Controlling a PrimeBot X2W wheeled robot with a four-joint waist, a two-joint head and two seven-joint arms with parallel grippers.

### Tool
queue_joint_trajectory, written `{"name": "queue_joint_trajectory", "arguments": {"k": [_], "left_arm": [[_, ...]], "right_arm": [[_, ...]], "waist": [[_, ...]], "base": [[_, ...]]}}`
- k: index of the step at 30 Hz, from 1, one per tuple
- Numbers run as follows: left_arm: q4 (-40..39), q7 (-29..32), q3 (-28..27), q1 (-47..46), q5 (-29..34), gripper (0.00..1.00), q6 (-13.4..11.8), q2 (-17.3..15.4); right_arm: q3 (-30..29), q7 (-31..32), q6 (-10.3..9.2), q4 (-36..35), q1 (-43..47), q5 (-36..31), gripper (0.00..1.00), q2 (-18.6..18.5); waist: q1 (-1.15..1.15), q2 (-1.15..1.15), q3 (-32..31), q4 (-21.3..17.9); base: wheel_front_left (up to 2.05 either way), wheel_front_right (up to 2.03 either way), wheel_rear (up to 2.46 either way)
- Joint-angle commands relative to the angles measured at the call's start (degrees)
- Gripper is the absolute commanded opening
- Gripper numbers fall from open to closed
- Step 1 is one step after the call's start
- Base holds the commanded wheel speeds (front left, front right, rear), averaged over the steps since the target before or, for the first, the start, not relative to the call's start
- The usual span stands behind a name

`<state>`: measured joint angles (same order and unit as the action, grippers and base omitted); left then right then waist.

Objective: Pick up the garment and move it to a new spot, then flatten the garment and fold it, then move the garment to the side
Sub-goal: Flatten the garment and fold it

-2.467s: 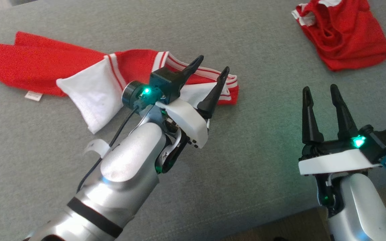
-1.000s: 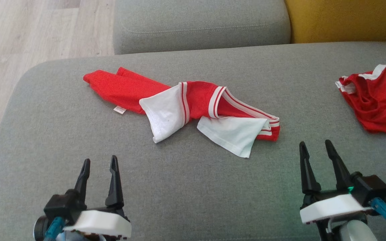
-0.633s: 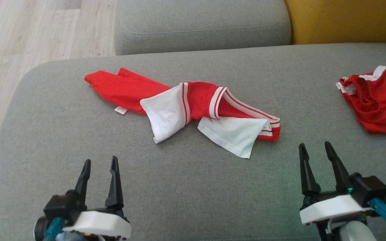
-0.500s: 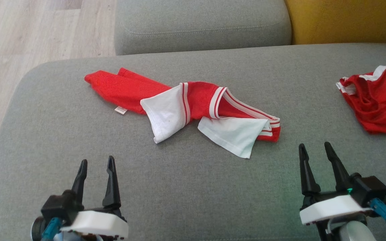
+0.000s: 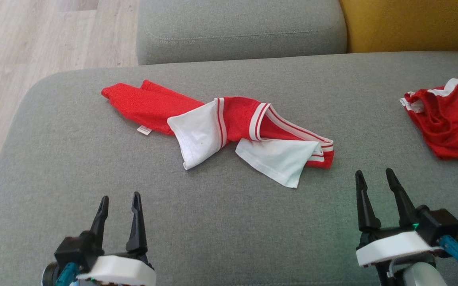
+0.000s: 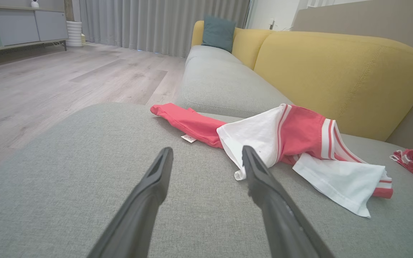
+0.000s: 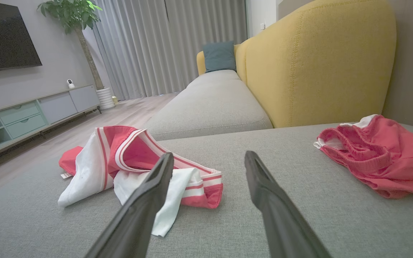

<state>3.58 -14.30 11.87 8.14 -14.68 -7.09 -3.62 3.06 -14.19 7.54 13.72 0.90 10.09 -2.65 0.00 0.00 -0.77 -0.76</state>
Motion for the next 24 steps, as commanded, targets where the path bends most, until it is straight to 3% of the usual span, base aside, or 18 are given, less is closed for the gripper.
{"name": "queue_joint_trajectory", "arguments": {"k": [1, 17, 24], "left_arm": [[-1.76, -0.70, -2.48, -1.91, 0.60, 1.00, 0.14, 0.15], [-1.31, -0.70, -2.61, -2.40, 1.21, 1.00, 1.24, 0.53], [-2.87, -0.70, -0.91, -3.92, 1.28, 1.00, 1.28, 0.66]], "right_arm": [[1.10, -0.52, -0.05, -1.87, -1.51, -0.02, 1.00, -0.22], [0.93, -0.23, -0.05, -1.98, -2.25, -0.48, 1.00, -0.22], [3.19, 4.36, -0.05, -2.58, -10.68, -7.25, 1.00, -0.22]], "waist": [[0.00, 0.00, 0.03, 0.05], [0.00, 0.00, 0.54, 1.47], [0.00, 0.00, 3.73, 4.73]], "base": [[0.00, 0.00, 0.00], [0.00, 0.00, 0.00], [0.00, 0.00, 0.00]]}}
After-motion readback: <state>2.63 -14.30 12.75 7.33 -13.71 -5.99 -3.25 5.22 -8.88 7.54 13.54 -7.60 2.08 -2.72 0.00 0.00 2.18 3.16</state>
